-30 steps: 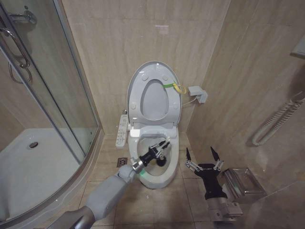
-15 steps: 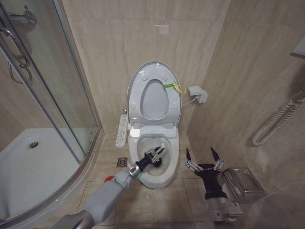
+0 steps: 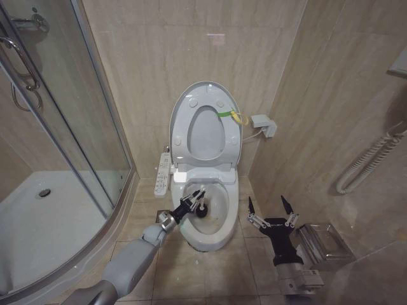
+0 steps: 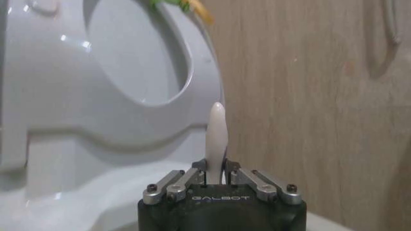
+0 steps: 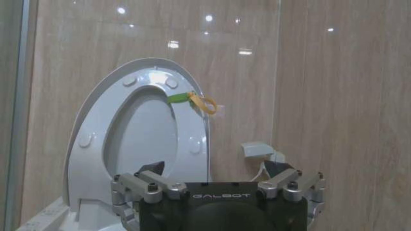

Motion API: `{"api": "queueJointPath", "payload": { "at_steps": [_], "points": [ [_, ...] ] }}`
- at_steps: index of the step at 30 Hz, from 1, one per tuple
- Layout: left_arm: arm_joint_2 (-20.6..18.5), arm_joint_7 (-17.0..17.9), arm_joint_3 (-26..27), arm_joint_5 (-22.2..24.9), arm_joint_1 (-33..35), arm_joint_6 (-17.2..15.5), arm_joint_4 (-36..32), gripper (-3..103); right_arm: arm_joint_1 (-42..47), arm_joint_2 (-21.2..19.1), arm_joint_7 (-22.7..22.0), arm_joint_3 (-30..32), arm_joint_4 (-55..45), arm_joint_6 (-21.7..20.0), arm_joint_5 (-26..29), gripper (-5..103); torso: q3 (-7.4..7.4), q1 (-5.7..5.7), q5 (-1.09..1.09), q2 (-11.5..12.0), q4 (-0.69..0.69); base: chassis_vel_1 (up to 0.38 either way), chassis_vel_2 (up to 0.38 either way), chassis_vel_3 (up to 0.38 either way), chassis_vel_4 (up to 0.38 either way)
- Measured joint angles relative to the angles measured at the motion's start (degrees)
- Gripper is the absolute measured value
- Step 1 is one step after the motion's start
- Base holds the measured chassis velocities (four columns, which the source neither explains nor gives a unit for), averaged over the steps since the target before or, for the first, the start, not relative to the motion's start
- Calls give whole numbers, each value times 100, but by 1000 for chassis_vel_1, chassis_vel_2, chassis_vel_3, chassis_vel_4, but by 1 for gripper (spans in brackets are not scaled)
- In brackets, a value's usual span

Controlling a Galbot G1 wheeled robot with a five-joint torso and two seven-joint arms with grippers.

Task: Open the toilet lid, clean the toilet bowl with a toilet brush, close the toilet lid, and flush.

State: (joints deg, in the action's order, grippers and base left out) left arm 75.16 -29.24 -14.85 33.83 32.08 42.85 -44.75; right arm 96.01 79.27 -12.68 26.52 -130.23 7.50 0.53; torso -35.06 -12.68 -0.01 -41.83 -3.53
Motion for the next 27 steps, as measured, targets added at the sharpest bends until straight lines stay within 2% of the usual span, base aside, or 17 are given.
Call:
{"api": "queueJointPath", "payload": {
  "at_steps": [6,13,18,24,27],
  "points": [
    [86,-13,61,9,3,-123,318,18,0,0,0,0,0,0,0,100,0,0,0,0,-1,0,0,0,0],
    [116,-12,60,11,-11,-352,405,18,0,0,0,0,0,0,0,100,1,0,1,0,-1,0,0,0,0],
    [127,-6,68,11,-5,-386,397,18,0,0,0,0,0,0,0,100,1,0,1,0,0,0,0,0,0],
    [108,136,72,-10,62,-401,-120,18,0,0,0,0,0,0,0,100,0,0,1,0,-1,0,0,0,0],
    [108,195,-44,-241,70,-408,-574,18,0,0,0,0,0,0,0,100,0,0,1,0,-2,0,0,0,0]
  ]
}}
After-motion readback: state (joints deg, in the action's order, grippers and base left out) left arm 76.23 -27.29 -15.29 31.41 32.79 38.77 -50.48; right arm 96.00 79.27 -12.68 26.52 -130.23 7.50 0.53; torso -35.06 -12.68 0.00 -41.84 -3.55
